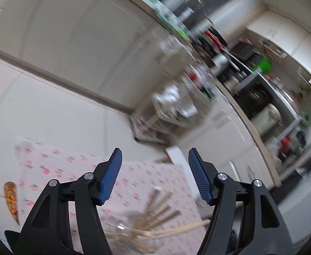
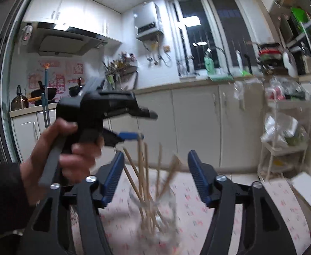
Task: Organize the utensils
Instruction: 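Open the right tool to drop its stick into the jar, then lower both open tools back around the last loose wooden sticks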
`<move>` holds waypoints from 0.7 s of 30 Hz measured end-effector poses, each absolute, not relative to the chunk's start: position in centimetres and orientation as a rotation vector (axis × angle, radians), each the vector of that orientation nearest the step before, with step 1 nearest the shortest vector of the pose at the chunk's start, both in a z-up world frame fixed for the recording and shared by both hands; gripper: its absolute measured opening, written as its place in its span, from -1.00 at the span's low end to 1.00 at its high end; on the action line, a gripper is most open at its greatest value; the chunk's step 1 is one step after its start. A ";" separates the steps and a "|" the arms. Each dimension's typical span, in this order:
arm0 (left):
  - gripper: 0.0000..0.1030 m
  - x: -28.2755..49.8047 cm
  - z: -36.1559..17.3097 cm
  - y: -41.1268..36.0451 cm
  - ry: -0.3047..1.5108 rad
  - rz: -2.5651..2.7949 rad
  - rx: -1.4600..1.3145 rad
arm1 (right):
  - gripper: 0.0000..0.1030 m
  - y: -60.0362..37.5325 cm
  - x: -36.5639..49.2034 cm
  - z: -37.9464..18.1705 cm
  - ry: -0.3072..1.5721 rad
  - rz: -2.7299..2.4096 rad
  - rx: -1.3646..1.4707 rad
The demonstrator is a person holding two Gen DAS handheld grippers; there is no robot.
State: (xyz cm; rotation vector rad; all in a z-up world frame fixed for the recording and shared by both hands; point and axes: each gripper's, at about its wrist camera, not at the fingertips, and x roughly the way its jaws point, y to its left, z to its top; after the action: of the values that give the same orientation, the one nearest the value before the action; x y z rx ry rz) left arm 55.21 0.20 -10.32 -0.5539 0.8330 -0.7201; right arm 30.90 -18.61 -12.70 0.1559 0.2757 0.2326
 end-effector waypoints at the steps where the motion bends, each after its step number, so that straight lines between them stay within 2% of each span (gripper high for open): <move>1: 0.20 55.1 -10.4 -0.1 0.846 -0.745 -0.561 | 0.26 -19.0 30.5 -12.9 0.293 0.227 0.164; 12: 0.34 48.6 -7.4 -1.2 0.893 -0.991 -0.431 | 0.41 -24.1 25.9 -14.7 0.442 0.133 0.317; 17: 0.58 43.0 -5.1 1.1 0.837 -0.802 -0.332 | 0.47 -23.8 25.9 -16.3 0.565 0.090 0.286; 21: 0.66 36.3 -6.1 0.2 0.803 -0.506 -0.050 | 0.47 -23.7 25.9 -18.4 0.678 0.002 0.243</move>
State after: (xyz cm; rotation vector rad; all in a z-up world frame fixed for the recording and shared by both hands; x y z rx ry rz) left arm 36.26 0.20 -6.12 -0.0500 0.8030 -0.5057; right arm 25.90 -23.71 -18.36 0.2431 0.6784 0.0015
